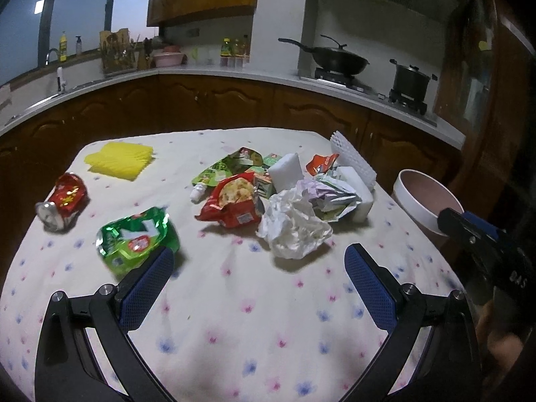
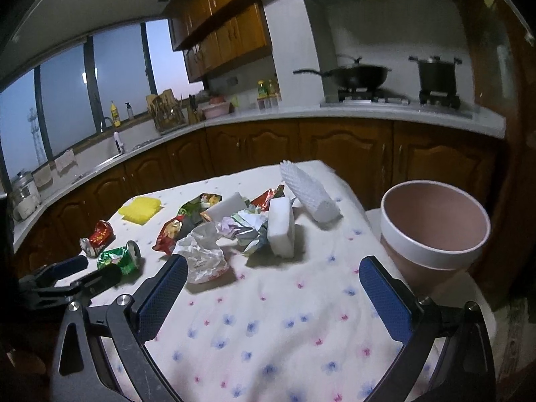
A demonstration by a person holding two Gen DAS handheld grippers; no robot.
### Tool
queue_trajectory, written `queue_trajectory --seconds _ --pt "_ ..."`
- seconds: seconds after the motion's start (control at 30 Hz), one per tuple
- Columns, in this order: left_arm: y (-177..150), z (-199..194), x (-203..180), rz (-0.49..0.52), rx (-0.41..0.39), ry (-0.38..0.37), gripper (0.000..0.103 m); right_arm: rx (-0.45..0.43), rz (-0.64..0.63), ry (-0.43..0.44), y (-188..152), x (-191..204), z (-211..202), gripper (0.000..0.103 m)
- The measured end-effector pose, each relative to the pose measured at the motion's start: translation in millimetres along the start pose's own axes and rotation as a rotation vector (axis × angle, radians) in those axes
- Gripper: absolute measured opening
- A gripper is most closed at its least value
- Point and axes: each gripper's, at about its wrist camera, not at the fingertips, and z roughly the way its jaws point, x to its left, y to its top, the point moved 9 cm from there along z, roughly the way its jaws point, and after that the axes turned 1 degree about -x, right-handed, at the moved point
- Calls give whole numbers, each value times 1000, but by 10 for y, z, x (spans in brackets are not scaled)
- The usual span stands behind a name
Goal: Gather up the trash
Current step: 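Grasp the crumpled tissue with the left tool while the right tool grasps the white foam block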
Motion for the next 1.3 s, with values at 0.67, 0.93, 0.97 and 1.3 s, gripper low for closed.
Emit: queue_trajectory --seconds 0.67,0.93,0.97,1.3 --pt "-12 957 -157 16 220 -56 61 301 -21 27 -112 -163 1139 43" --pt "-12 1110 -152 3 249 -88 44 332 -37 42 -102 -144 1385 42" --pt "-17 1117 -155 -1 255 -99 31 336 -36 46 -106 -150 1408 40" --pt "104 899 -198 11 205 -132 18 269 -25 66 16 -176 1072 27"
